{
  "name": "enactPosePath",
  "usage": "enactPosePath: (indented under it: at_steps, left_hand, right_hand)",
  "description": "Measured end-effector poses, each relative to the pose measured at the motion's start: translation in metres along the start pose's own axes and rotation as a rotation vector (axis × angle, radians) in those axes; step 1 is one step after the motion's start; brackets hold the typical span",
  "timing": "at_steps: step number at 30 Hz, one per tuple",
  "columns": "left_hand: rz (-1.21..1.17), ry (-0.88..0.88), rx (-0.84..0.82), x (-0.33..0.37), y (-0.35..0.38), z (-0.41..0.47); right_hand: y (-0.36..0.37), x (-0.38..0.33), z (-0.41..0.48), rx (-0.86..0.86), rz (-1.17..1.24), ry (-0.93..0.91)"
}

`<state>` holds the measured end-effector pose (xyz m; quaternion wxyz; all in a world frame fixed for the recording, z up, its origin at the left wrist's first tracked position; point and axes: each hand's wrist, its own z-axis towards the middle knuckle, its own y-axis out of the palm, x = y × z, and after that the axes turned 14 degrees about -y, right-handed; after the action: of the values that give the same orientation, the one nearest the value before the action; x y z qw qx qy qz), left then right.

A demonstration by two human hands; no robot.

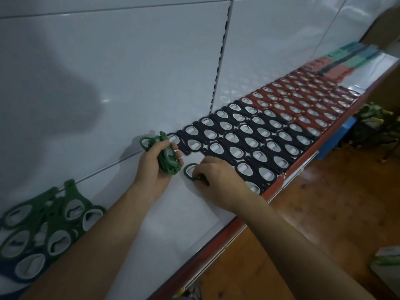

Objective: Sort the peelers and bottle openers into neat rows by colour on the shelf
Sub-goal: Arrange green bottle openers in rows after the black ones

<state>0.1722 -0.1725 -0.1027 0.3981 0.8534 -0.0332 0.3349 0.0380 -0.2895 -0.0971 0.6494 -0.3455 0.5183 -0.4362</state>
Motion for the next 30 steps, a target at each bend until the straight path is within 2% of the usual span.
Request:
enactPosePath:
  at_steps: [4,19,21,24,26,30]
  left_hand:
    - [0.0,-0.003,0.003,0.001,0.0,-0.001]
    - [0.041,-0.047,0.028,0.002,0.001,-0.002]
    - [0.073,-0.044,0.016,0.002,0.002,-0.003]
    - [0.164,-0.011,0.01,0.001,0.002,-0.004]
    - [0.267,0.015,-0.026,0.001,0.001,-0.005]
    - [0.444,0.035,-0.131,-0.004,0.006,-0.015]
  right_hand:
    - [0.009,0.005,0.003,0.11,-0.077,0.04]
    - [0.017,0.015,0.012,0.206,-0.155,0.102]
    - [0.017,0.013,0.012,0.281,-0.072,0.12]
    - [0.006,0.005,0.014,0.502,0.251,0.155]
    - [-0.005,-0.002,0.018,0.512,0.458,0.179]
    - [-0.017,-0.002,0.024,0.487,0.531,0.163]
